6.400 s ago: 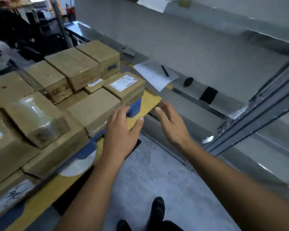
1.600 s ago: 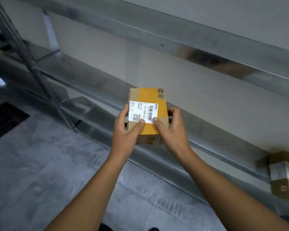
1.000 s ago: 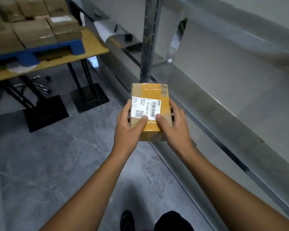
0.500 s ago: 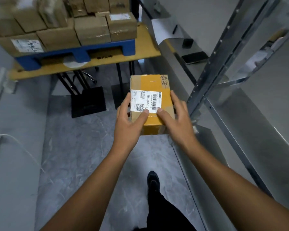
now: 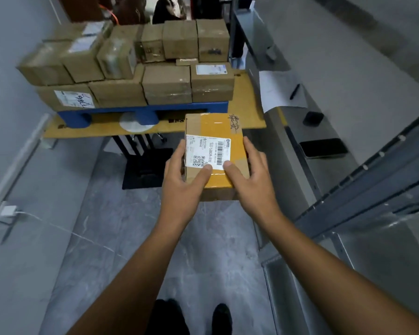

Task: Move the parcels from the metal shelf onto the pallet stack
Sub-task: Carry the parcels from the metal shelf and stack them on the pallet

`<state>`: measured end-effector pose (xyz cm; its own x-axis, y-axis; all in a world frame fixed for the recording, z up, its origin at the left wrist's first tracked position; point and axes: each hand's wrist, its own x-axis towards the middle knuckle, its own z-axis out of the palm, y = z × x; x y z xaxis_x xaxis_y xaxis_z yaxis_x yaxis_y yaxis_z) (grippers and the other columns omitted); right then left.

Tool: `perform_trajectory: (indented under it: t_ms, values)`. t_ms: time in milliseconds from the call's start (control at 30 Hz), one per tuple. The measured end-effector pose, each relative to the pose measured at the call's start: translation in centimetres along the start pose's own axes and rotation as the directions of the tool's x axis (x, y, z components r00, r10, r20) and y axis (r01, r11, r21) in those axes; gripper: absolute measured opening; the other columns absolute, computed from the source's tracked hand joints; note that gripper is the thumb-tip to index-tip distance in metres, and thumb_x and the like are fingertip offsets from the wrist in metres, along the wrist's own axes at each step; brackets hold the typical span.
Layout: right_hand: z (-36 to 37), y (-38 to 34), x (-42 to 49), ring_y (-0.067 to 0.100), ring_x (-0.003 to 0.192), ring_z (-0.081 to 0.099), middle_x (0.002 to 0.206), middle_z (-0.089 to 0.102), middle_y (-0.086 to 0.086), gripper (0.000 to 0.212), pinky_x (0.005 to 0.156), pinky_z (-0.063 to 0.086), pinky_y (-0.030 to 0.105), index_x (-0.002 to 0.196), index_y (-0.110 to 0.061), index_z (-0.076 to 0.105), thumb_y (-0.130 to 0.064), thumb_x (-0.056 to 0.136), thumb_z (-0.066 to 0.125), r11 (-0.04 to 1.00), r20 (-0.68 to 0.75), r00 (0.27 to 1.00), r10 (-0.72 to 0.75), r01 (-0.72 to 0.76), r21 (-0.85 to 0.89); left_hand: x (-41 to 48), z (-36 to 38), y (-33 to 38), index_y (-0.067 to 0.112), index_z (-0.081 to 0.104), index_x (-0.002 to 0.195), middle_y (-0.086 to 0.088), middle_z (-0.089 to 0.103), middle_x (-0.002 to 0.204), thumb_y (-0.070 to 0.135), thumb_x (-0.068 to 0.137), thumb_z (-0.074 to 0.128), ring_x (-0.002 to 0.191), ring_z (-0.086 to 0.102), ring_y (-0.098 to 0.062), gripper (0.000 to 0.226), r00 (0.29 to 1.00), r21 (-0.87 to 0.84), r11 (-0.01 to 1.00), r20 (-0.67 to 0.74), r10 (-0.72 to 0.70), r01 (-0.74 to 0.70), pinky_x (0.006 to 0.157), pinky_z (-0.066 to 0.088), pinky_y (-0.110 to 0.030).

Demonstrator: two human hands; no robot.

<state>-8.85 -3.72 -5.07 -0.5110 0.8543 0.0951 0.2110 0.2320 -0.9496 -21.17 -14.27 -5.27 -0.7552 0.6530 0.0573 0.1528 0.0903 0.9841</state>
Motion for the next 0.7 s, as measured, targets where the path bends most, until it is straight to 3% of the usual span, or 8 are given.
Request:
perform_trajectory:
  t_ms: [133,367,567,633,700]
  values:
    - [3.5,-0.2,5.2,0.002,0.126,0.053,0.141,0.043,-0.008,0.071,0.102,0.050,0.028,0.164,-0.036,0.030,-0.037,0.103,0.065,1.000,0.042,0.999,-0.019,0.019,-0.012,5.2,-1.4,-1.0,0.049,0.037,0.153,0.019,0.051,0.144,0.049,0.084,0.071,0.128,0.051,0.008,0.077,0.999,-0.012,1.000,-0.048,-0.019,0.019,0.101,0.048,-0.023]
    - [12.7,-1.0,15.4,-0.002,0.130,0.047,0.150,0.039,-0.009,0.072,0.100,0.043,0.018,0.164,-0.034,0.029,-0.044,0.100,0.061,0.999,0.103,0.994,-0.038,0.038,-0.003,17.1,-6.5,-3.6,0.046,0.038,0.153,0.016,0.053,0.146,0.042,0.090,0.073,0.132,0.052,0.001,0.073,0.997,-0.030,0.999,-0.073,-0.030,0.028,0.110,0.050,-0.037]
    - [20.0,-3.3,25.0,-0.028,0.118,0.039,0.142,0.039,-0.013,0.076,0.093,0.035,0.005,0.165,-0.037,0.026,-0.046,0.096,0.058,0.999,0.086,0.996,-0.033,0.033,0.005,28.5,-10.9,-4.1,0.045,0.035,0.156,0.028,0.051,0.138,0.039,0.094,0.074,0.124,0.049,0.015,0.073,0.997,0.006,0.999,-0.063,-0.040,0.041,0.098,0.045,-0.017]
    - [21.8,-3.8,27.6,-0.026,0.120,0.040,0.141,0.040,-0.013,0.076,0.094,0.036,0.006,0.164,-0.039,0.028,-0.047,0.094,0.058,1.000,0.064,0.998,-0.027,0.026,0.010,31.9,-11.9,-4.0,0.041,0.037,0.156,0.024,0.049,0.142,0.040,0.095,0.073,0.129,0.047,0.012,0.071,0.998,0.030,0.999,-0.061,-0.019,0.021,0.104,0.044,-0.021]
    - [23.1,-3.9,29.7,-0.019,0.121,0.044,0.139,0.043,-0.012,0.074,0.100,0.041,0.015,0.162,-0.040,0.033,-0.048,0.093,0.057,1.000,0.046,0.999,-0.004,0.003,0.029,35.0,-12.7,-4.1,0.042,0.041,0.153,0.027,0.046,0.141,0.044,0.096,0.070,0.127,0.043,0.018,0.064,0.997,0.083,0.996,-0.073,0.018,-0.012,0.103,0.039,-0.014]
